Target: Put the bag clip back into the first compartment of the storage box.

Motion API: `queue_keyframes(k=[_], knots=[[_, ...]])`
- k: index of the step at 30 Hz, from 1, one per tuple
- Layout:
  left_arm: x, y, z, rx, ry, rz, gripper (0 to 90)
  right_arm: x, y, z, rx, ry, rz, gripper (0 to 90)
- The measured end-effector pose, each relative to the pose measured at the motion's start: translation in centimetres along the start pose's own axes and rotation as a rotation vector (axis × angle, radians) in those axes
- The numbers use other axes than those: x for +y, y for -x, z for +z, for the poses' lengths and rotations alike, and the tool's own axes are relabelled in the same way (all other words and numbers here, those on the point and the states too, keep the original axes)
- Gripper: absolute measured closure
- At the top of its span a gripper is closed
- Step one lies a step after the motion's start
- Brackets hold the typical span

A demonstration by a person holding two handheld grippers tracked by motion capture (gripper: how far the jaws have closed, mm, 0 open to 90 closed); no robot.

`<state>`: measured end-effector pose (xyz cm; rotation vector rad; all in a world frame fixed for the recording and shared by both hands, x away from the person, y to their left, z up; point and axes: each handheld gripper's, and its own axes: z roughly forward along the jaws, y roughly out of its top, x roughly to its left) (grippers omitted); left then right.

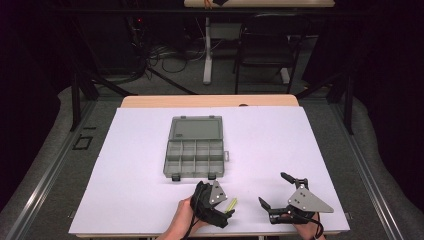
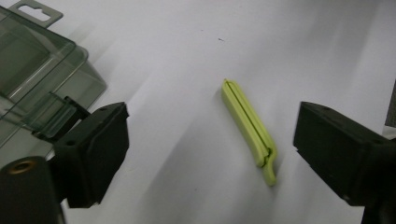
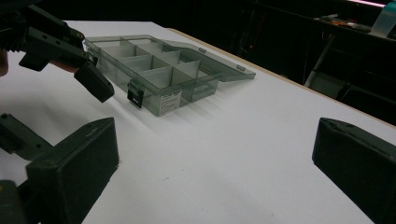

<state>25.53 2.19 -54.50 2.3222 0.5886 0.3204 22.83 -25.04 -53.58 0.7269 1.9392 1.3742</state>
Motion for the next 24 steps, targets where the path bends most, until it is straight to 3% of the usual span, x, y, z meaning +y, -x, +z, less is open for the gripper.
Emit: queue_keyframes(k=[5, 10, 13, 24], knots=[[0.2, 0.8, 0.5, -0.023, -0.007, 0.013, 24.4, 0.0, 0.0, 0.0, 0.001, 0.001, -0.002, 0.3], [0.2, 1.1, 0.9, -0.050, -0.018, 0.004, 48.0, 0.0, 0.0, 0.0, 0.002, -0.001, -0.003, 0.3], [0.1, 1.1, 1.0, -0.068, -0.024, -0.008, 55.3, 0.0, 0.0, 0.0, 0.004, -0.002, -0.004, 0.3], [-0.2, 1.3, 1.2, -0.065, -0.023, -0.040, 74.9, 0.0, -0.1, 0.1, 0.012, -0.003, -0.011, 0.4]])
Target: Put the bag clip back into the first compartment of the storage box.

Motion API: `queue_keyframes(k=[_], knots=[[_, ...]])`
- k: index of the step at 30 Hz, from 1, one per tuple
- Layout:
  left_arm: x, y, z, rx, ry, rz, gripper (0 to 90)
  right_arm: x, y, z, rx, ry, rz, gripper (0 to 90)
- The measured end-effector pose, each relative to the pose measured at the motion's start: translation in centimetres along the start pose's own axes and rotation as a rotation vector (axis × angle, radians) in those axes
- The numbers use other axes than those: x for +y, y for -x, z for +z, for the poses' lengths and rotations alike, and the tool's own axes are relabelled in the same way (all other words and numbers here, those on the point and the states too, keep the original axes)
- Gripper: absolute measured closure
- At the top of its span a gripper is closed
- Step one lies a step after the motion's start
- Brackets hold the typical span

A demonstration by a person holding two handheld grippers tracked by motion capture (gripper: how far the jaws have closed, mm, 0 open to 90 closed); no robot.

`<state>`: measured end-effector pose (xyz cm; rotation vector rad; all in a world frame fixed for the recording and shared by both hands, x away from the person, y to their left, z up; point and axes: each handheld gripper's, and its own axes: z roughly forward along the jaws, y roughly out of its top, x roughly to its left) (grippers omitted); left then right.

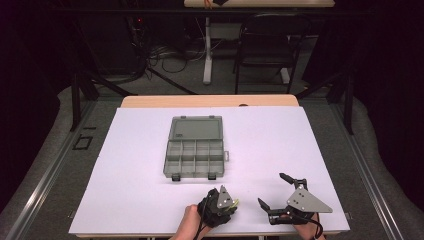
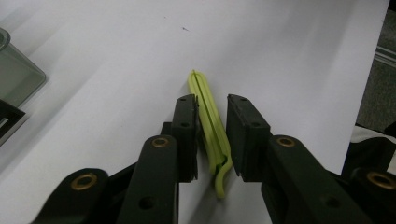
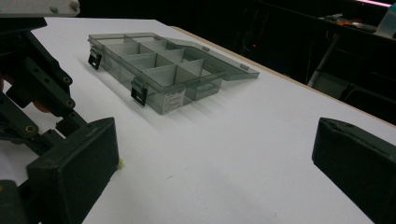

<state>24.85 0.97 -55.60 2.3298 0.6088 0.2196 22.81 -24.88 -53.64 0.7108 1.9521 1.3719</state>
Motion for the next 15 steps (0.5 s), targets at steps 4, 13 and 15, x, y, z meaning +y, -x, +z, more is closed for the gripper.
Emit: queue_keyframes(k=[4, 13, 15], knots=[[-0.1, -0.1, 0.0, -0.006, 0.006, -0.004, 79.4, 0.0, 0.0, 0.0, -0.002, -0.002, 0.000, 0.4], [-0.2, -1.0, -0.9, 0.010, 0.030, -0.014, 79.5, 0.0, 0.1, -0.1, -0.002, 0.000, 0.005, 0.4], [-0.3, -1.3, -1.1, 0.015, 0.035, -0.019, 79.5, 0.0, 0.1, -0.1, -0.003, 0.002, 0.008, 0.4]])
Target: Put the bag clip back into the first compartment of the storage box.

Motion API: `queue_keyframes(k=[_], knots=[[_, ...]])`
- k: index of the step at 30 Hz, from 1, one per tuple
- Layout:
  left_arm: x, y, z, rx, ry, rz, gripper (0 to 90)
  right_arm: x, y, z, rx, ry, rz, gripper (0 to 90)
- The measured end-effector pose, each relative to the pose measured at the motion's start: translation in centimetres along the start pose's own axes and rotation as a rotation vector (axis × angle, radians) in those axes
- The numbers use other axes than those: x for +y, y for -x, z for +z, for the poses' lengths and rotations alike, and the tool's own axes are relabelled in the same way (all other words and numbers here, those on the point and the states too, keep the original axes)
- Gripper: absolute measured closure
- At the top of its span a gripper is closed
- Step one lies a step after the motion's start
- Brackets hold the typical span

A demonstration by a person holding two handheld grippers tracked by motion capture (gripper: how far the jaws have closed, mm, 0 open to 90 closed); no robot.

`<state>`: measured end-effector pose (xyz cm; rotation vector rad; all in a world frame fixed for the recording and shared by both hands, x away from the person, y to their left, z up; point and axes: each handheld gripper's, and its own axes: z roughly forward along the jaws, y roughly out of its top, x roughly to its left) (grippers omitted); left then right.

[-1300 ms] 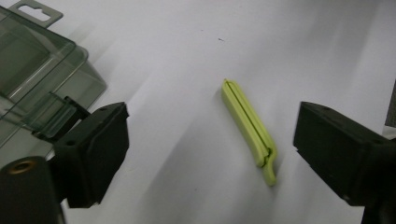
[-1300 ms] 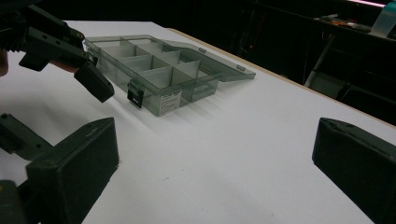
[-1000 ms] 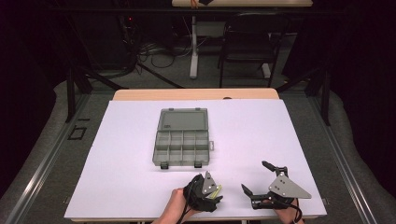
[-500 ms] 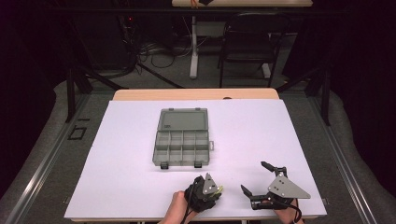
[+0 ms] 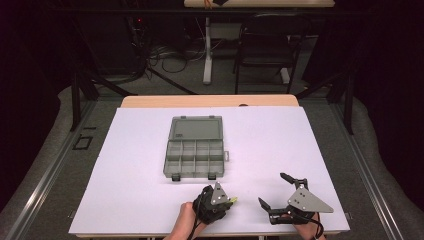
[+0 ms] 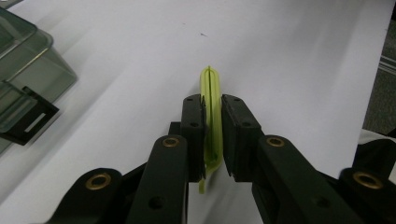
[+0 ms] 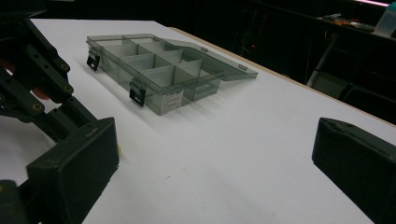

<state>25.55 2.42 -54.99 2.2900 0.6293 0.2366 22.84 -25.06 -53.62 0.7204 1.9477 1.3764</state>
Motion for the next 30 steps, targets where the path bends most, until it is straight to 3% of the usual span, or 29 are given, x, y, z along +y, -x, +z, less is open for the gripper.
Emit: queue_keyframes(k=[30], knots=[[-0.8, -2.3, -2.0, 0.025, 0.034, -0.022, 79.5, 0.0, 0.1, 0.0, -0.002, 0.023, 0.022, 0.4]])
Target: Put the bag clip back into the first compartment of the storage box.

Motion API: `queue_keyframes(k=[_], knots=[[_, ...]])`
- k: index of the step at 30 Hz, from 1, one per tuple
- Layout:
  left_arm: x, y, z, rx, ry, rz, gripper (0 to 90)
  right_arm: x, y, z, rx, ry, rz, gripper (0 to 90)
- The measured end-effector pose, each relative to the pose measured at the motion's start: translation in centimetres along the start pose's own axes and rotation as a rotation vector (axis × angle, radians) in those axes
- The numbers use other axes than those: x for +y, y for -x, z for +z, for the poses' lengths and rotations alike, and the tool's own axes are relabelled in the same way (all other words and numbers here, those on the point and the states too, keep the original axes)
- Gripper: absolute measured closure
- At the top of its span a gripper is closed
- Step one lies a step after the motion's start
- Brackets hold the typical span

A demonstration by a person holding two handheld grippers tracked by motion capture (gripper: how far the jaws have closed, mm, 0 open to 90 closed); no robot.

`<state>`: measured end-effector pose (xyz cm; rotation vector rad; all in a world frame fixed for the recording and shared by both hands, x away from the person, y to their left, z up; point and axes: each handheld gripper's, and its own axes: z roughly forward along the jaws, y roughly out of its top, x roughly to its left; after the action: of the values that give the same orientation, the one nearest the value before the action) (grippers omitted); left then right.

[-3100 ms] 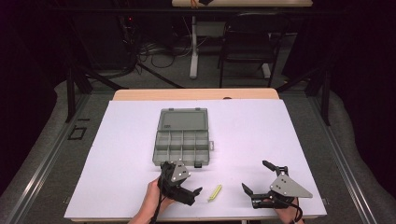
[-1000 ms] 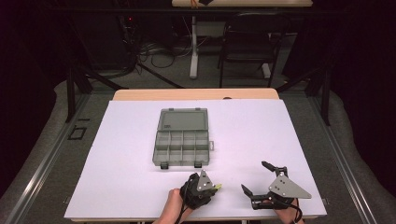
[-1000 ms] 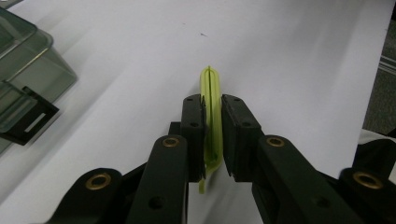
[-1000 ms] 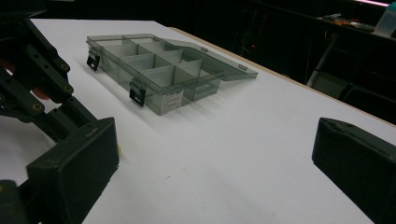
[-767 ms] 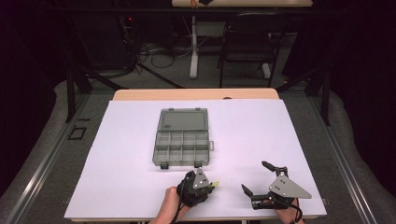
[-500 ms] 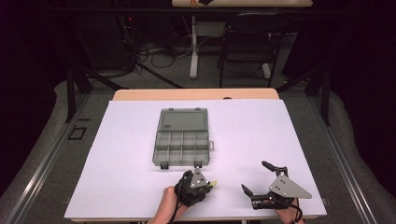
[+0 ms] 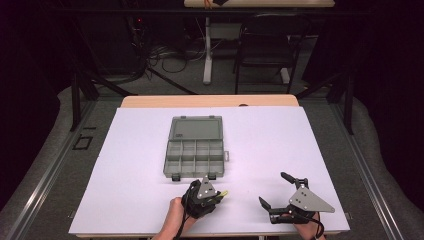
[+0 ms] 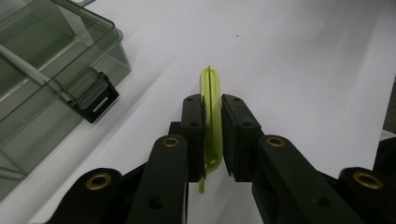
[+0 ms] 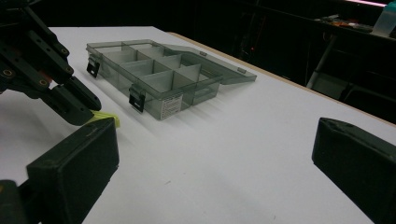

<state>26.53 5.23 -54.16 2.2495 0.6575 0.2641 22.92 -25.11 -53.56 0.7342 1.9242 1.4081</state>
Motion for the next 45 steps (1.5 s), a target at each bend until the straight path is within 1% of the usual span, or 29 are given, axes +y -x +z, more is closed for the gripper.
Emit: queue_keyframes(k=[3, 7, 10, 11, 20, 22, 23, 27, 29, 31, 36, 39, 45], knots=[[0.0, -0.2, -0.4, 0.009, 0.007, -0.005, 79.5, 0.1, -0.1, 0.1, 0.002, 0.002, 0.007, 0.4], [0.0, -0.5, -0.8, 0.021, 0.014, 0.000, 79.5, 0.2, -0.3, 0.3, 0.004, 0.008, 0.015, 0.4], [0.0, -0.6, -1.0, 0.021, 0.013, 0.004, 79.5, 0.2, -0.3, 0.5, 0.006, 0.009, 0.026, 0.4], [0.0, -0.7, -1.1, 0.023, 0.012, 0.009, 79.6, 0.2, -0.3, 0.5, 0.006, 0.007, 0.029, 0.4], [0.0, -1.1, -1.2, 0.033, 0.015, 0.007, 79.6, 0.2, -0.1, 0.6, 0.007, 0.018, 0.047, 0.4], [0.0, -1.1, -1.3, 0.036, 0.015, 0.011, 79.5, 0.2, -0.2, 0.7, 0.007, 0.017, 0.046, 0.4], [0.0, -1.2, -1.3, 0.038, 0.015, 0.011, 79.6, 0.3, -0.2, 0.8, 0.017, 0.015, 0.044, 0.4], [-0.1, -1.4, -1.5, 0.045, 0.017, 0.009, 79.5, 0.2, -0.4, 1.1, 0.027, 0.005, 0.041, 0.3], [-0.1, -1.6, -1.7, 0.048, 0.014, 0.011, 79.5, 0.2, -0.4, 1.1, 0.025, 0.007, 0.039, 0.3], [-0.1, -1.7, -1.8, 0.055, 0.019, 0.003, 79.6, 0.2, -0.3, 1.1, 0.025, 0.007, 0.038, 0.3], [-0.3, -2.2, -2.3, 0.068, 0.016, 0.007, 79.5, 0.2, -0.3, 1.1, 0.025, 0.005, 0.036, 0.3], [-0.5, -2.4, -2.5, 0.071, 0.013, 0.000, 79.5, 0.2, -0.4, 1.0, 0.027, 0.002, 0.031, 0.3], [-0.7, -2.7, -2.9, 0.080, 0.013, 0.002, 79.5, 0.2, -0.4, 1.0, 0.027, 0.001, 0.024, 0.3]])
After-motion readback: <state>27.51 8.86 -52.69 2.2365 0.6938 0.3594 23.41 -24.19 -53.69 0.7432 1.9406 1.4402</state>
